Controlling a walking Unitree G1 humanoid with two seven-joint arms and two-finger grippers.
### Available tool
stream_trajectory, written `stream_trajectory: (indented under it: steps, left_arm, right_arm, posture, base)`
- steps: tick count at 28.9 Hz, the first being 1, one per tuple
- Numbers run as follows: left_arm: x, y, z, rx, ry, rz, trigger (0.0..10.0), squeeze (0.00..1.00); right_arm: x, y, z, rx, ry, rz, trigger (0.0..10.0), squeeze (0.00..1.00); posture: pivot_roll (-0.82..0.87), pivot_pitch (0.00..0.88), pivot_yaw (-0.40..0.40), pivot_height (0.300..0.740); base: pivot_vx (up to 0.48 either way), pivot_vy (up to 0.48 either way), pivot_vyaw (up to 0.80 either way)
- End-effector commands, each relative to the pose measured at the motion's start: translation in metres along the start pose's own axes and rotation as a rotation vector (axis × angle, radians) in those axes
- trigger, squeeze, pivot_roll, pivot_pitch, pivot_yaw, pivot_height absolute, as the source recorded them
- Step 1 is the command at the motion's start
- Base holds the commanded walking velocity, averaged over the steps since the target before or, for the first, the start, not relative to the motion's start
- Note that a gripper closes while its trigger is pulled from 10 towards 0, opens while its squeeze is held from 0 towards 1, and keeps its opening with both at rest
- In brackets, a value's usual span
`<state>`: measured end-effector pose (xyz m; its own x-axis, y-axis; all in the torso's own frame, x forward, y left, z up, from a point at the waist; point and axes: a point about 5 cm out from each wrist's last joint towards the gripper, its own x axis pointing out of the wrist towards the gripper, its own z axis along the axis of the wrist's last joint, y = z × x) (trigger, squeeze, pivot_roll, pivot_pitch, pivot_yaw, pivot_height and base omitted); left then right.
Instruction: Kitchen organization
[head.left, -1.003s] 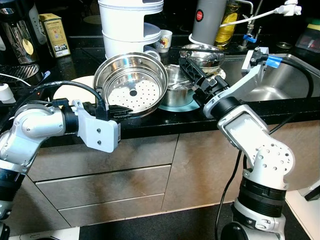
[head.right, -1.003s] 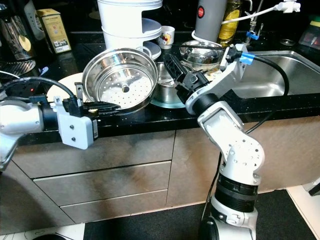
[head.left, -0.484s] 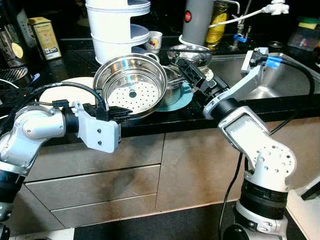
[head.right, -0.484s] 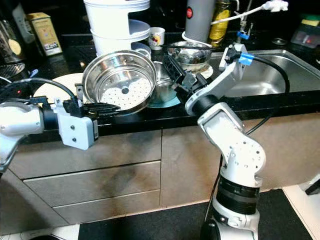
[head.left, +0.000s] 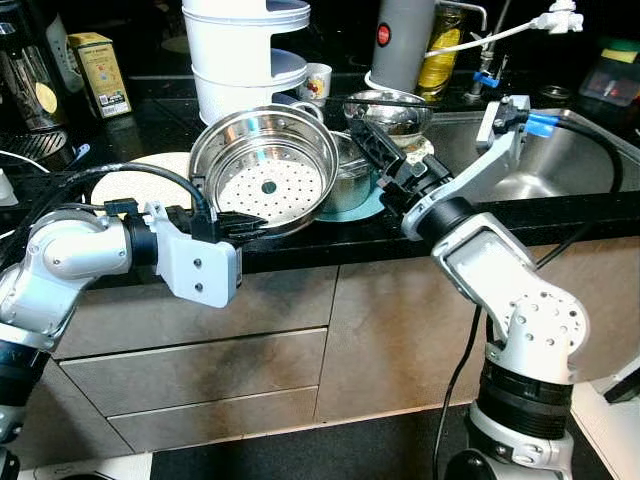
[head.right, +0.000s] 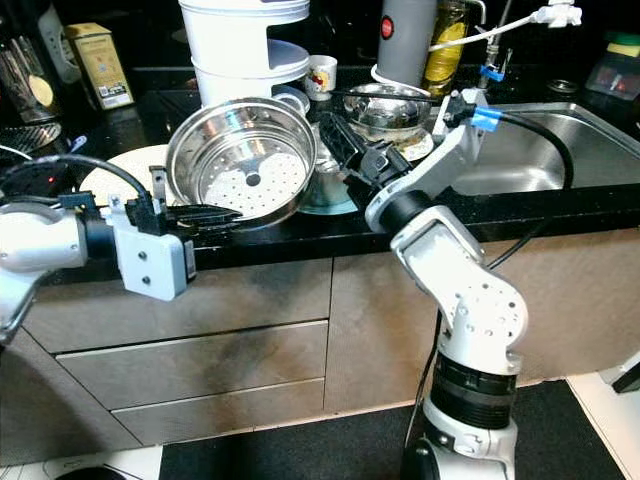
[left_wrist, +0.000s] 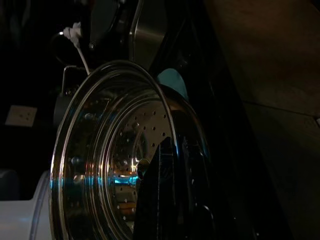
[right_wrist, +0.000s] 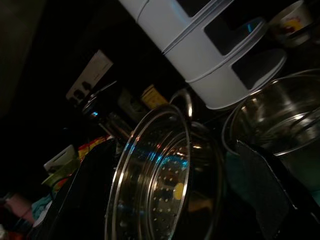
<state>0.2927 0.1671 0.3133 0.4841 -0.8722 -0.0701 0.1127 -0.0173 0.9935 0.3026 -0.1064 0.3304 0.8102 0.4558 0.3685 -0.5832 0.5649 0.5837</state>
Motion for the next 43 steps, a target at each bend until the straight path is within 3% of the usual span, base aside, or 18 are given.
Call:
stream_trajectory:
  steps: [1,6,10,11,13,14,22,27,28,29,30,31,38,43]
  left_arm:
    - [-0.001,0.0,0.004,0.041,-0.018,-0.013,10.0,0.0]
    - [0.001,0.002,0.007,0.086,-0.029,-0.014,10.0,0.0]
    - [0.002,0.004,0.01,0.123,-0.038,-0.015,10.0,0.0]
    - [0.002,0.004,0.01,0.136,-0.04,-0.017,10.0,0.0]
    - [0.002,0.004,0.01,0.145,-0.042,-0.018,10.0,0.0]
    - [0.002,0.004,0.011,0.153,-0.043,-0.022,10.0,0.0]
    - [0.003,0.002,0.015,0.237,-0.072,-0.025,10.0,0.0]
    - [0.005,0.0,0.018,0.277,-0.098,-0.026,10.0,0.0]
    - [0.006,-0.001,0.019,0.29,-0.107,-0.029,10.0,0.0]
    - [0.006,-0.003,0.02,0.3,-0.116,-0.03,10.0,0.0]
    - [0.006,-0.003,0.02,0.3,-0.116,-0.03,10.0,0.0]
    - [0.007,-0.003,0.021,0.307,-0.122,-0.03,10.0,0.0]
    - [0.007,-0.007,0.021,0.373,-0.162,-0.032,10.0,0.0]
    - [0.008,-0.006,0.018,0.349,-0.162,-0.013,10.0,0.0]
  right_arm:
    - [-0.002,0.006,-0.003,-0.005,0.028,0.036,10.0,1.0]
    - [-0.004,0.002,-0.025,-0.134,0.2,-0.014,10.0,1.0]
    - [-0.003,-0.005,-0.028,-0.235,0.237,-0.089,10.0,1.0]
    - [-0.003,-0.006,-0.028,-0.253,0.237,-0.106,10.0,0.85]
    - [-0.003,-0.007,-0.028,-0.261,0.237,-0.116,10.0,0.85]
    - [-0.003,-0.009,-0.027,-0.271,0.234,-0.128,10.0,0.0]
    - [-0.003,-0.02,-0.026,-0.32,0.244,-0.236,10.0,0.0]
    - [-0.003,-0.026,-0.031,-0.302,0.253,-0.295,10.0,0.0]
    - [-0.003,-0.026,-0.034,-0.286,0.255,-0.3,9.0,0.0]
    - [-0.003,-0.026,-0.036,-0.267,0.253,-0.306,2.3,0.0]
    - [-0.003,-0.026,-0.036,-0.267,0.253,-0.306,2.3,0.0]
    - [-0.003,-0.026,-0.038,-0.254,0.251,-0.31,0.0,0.0]
    - [-0.003,-0.028,-0.04,-0.219,0.245,-0.343,0.0,0.0]
    - [-0.004,-0.029,-0.041,-0.21,0.242,-0.356,0.0,0.0]
  posture:
    - [-0.01,0.156,-0.038,0.74]
    - [-0.01,0.157,-0.038,0.74]
    - [-0.01,0.157,-0.038,0.74]
    - [-0.01,0.157,-0.038,0.74]
    - [-0.01,0.157,-0.038,0.74]
    - [-0.01,0.157,-0.039,0.74]
    - [-0.01,0.156,-0.038,0.74]
    - [-0.01,0.155,-0.039,0.74]
    - [-0.01,0.155,-0.039,0.74]
    - [-0.01,0.153,-0.039,0.74]
    - [-0.01,0.153,-0.039,0.74]
    - [-0.01,0.153,-0.039,0.74]
    - [-0.01,0.147,-0.039,0.74]
    - [-0.01,0.148,-0.038,0.74]
  base:
    - [0.0,0.0,0.0]
    - [0.0,0.0,0.0]
    - [0.0,0.0,0.0]
    - [0.0,0.0,0.0]
    - [0.0,0.0,0.0]
    - [0.0,0.0,0.0]
    - [0.0,0.0,0.0]
    - [0.0,0.0,0.0]
    - [0.0,0.0,0.0]
    - [0.0,0.0,0.0]
    - [0.0,0.0,0.0]
    - [0.0,0.0,0.0]
    - [0.0,0.0,0.0]
    - [0.0,0.0,0.0]
